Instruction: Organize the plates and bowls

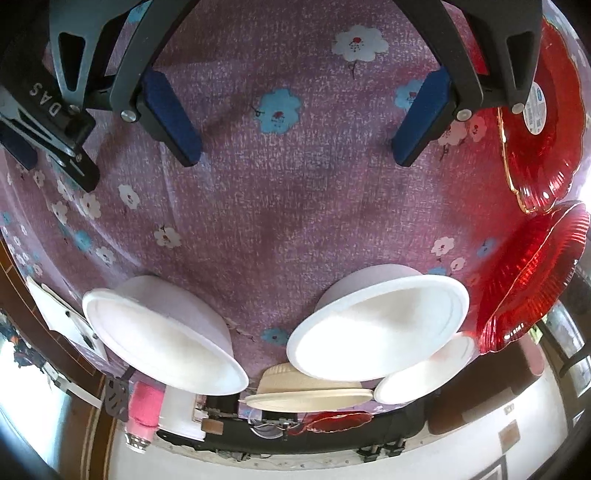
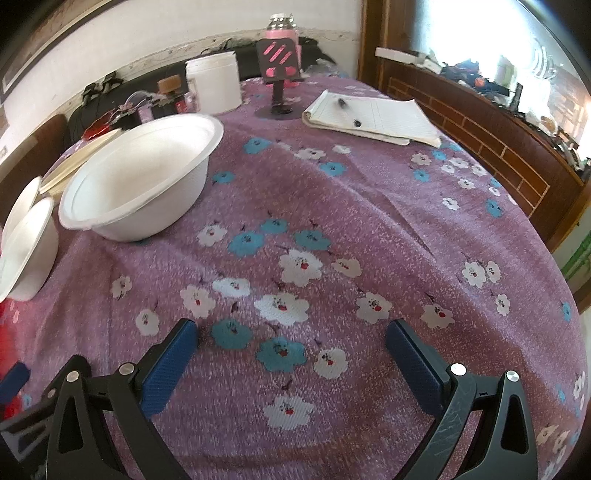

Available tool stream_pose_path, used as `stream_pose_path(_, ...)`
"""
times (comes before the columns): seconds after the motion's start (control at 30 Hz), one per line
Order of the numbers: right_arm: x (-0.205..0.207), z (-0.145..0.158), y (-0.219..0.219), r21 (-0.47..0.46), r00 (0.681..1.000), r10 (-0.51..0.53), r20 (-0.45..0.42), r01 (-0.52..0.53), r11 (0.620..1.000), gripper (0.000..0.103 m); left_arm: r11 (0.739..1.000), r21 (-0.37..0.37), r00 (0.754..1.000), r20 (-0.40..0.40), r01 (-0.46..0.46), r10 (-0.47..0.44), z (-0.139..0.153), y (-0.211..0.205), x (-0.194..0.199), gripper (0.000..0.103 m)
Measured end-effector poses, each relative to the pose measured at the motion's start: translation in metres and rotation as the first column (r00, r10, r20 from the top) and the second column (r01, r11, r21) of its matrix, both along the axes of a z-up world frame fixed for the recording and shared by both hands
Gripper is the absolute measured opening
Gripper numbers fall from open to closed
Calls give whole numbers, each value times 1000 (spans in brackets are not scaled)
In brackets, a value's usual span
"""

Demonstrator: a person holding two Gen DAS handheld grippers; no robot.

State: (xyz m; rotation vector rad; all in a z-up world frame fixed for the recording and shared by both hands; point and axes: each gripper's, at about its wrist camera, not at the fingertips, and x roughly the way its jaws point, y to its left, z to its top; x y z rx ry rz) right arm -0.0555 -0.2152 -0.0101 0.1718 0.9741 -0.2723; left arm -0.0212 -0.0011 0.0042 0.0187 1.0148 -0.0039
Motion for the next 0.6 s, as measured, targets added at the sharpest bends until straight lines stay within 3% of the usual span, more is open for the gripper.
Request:
stream_pose_path(0.2, -12, 0, 3, 7, 998, 62, -27, -62, 998, 102, 999, -45, 1000, 12, -8, 8, 7, 8, -22, 103)
stream_pose_path(0.33, -21, 1, 6, 8, 996, 89, -28, -89, 996, 102, 997, -77, 990, 139, -4, 15, 37, 24, -49, 103)
stream_pose_path(0.47, -35, 13, 5, 24, 996, 83, 24, -84, 996, 101, 998, -57, 951, 308, -13, 30, 77, 40, -78, 103)
stream_pose_path(0.6, -52, 50, 11, -4, 987, 87, 134, -87, 996, 101, 999, -2, 865, 501, -41, 36, 129, 59, -113, 103)
